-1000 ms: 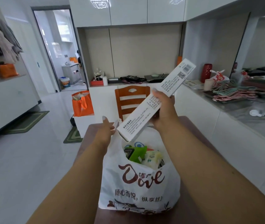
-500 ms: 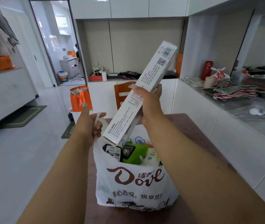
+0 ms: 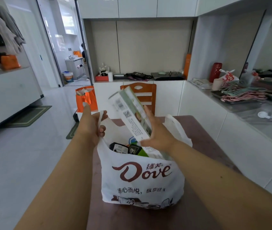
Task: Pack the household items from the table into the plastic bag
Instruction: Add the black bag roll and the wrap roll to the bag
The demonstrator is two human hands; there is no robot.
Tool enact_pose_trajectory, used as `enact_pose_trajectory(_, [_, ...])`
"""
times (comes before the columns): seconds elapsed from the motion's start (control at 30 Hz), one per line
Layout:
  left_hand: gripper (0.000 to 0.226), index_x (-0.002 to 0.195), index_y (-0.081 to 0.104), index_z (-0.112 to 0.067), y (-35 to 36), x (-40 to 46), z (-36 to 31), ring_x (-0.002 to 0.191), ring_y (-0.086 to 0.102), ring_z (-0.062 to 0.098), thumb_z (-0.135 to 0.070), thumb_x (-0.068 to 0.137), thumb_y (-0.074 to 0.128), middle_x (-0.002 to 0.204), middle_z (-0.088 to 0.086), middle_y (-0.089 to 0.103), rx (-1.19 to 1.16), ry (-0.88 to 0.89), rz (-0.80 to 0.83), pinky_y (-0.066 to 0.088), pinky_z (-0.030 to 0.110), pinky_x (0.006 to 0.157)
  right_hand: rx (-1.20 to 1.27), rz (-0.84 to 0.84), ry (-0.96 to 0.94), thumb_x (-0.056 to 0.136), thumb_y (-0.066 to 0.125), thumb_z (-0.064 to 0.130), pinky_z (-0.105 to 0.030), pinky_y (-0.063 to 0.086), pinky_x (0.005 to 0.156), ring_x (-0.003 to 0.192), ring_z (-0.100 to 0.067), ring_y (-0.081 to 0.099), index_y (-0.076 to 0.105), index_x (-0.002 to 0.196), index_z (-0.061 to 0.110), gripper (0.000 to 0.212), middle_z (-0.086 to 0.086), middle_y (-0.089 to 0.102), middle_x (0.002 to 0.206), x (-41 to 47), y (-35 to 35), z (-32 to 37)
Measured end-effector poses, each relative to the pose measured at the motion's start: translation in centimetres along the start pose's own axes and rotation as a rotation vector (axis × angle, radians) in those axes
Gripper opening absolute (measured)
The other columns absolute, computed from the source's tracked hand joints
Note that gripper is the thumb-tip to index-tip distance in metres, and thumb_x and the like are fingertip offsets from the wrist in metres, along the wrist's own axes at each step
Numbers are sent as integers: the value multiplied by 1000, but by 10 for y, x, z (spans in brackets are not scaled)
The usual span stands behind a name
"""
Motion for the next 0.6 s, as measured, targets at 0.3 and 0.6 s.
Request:
enact_pose_trajectory(0.3, [84,118,65,-14,1,-7,3,42,38,9,-76,85,21,105,2,69,-23,-33,-45,35,17,39,-514,422,87,70,74,22,-40,57,85,101,-19,60,-4,148,47,113,-3,49,130,-15,-11,-28])
enact_pose_trajectory(0.6, [81,106,71,-20,12,-13,-8,57,40,12,-80,80,23,111,0,66,188,-37,-109,37,18,50,-891,-314,482,74,68,55,-39,43,88,114,-28,51,49,127,17,68,-9,55,126,-48,-79,5])
Point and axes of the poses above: each hand's wrist, its own x-axis towards the middle knuckle, its own y-axis out of the palm, z = x × y, the point moved 2 cm from there along x, towards the middle knuckle
